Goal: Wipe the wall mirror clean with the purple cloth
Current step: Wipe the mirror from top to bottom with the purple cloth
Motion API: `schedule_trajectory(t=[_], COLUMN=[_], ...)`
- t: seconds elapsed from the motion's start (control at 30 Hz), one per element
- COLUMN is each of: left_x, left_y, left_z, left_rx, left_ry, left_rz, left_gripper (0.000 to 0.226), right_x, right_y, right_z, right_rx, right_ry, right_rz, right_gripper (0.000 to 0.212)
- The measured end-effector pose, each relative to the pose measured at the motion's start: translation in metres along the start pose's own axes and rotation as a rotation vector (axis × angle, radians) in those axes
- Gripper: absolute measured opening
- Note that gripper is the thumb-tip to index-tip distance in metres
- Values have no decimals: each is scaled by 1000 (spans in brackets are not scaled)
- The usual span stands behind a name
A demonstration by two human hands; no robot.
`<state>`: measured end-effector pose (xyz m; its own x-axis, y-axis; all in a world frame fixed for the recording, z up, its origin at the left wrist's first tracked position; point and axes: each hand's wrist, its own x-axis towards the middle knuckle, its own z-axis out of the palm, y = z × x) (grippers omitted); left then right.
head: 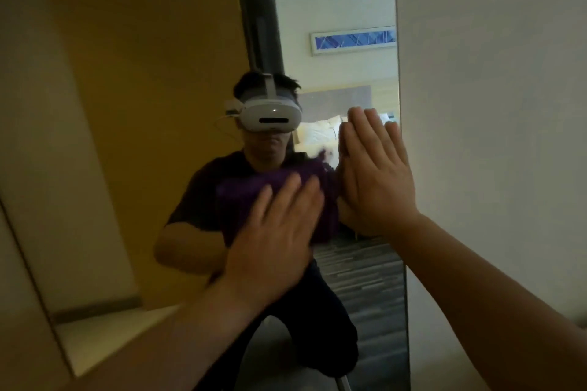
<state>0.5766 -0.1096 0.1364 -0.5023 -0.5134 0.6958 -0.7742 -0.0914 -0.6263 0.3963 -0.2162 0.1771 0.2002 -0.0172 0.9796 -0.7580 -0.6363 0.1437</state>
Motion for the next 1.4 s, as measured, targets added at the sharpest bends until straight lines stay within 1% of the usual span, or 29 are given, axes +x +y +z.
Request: schedule_trajectory(t=[0.07, 0.13, 0.23, 0.3, 0.37, 0.43, 0.5, 0.57, 0.6, 0.67, 0.77, 0.83, 0.87, 1.0, 1.1, 1.23, 1.33, 1.4], left_x=[-48, -76, -83, -82, -76, -43, 18, 90, 122, 175, 218, 226, 227, 223, 211, 154, 108, 79], left_y=[35, 55, 60, 58, 53, 38, 13, -22, -39, -68, -89, -90, -90, -86, -58, 19, 62, 85], left_z=[19, 30, 29, 27, 22, 9, -13, -35, -45, -60, -70, -71, -69, -66, -60, -30, -3, 12], left_rx=[-1, -5, -32, -49, -67, -97, -111, -101, -84, -43, 6, 37, 53, 42, 15, -27, -49, -71], left_ry=[-77, -126, -171, -183, -161, -85, 36, 114, 141, 175, 217, 235, 245, 271, 257, 139, 105, 62], left_rz=[85, 79, 24, 50, 48, -51, -198, -326, -370, -411, -436, -437, -430, -408, -293, -76, -44, -28], left_gripper=[78, 86, 100, 102, 101, 93, 79, 69, 67, 66, 66, 65, 65, 64, 64, 66, 64, 67], right_x=[-1, -1, 0, 0, 6, 15, 23, 27, 28, 30, 46, 57, 60, 58, 58, 54, 51, 49], right_y=[0, 1, 1, 5, 16, 40, 73, 104, 116, 127, 117, 108, 107, 110, 112, 119, 120, 119], right_z=[0, 0, -2, -6, -17, -29, -38, -41, -40, -35, -24, -17, -15, -9, -5, -2, -3, -3], right_rx=[-10, -29, -28, 6, 43, 73, 76, 32, 2, -50, -101, -118, -121, -115, -115, -95, -88, -94], right_ry=[9, 9, -3, -16, -18, 17, 30, -52, -109, -168, -144, -134, -127, -57, -23, 15, 47, 44], right_rz=[-6, -8, -24, -34, 48, 238, 423, 524, 534, 505, 349, 203, 158, 133, 126, 94, 91, 99], right_gripper=[50, 52, 51, 51, 52, 54, 61, 70, 73, 76, 71, 67, 65, 64, 63, 56, 54, 55])
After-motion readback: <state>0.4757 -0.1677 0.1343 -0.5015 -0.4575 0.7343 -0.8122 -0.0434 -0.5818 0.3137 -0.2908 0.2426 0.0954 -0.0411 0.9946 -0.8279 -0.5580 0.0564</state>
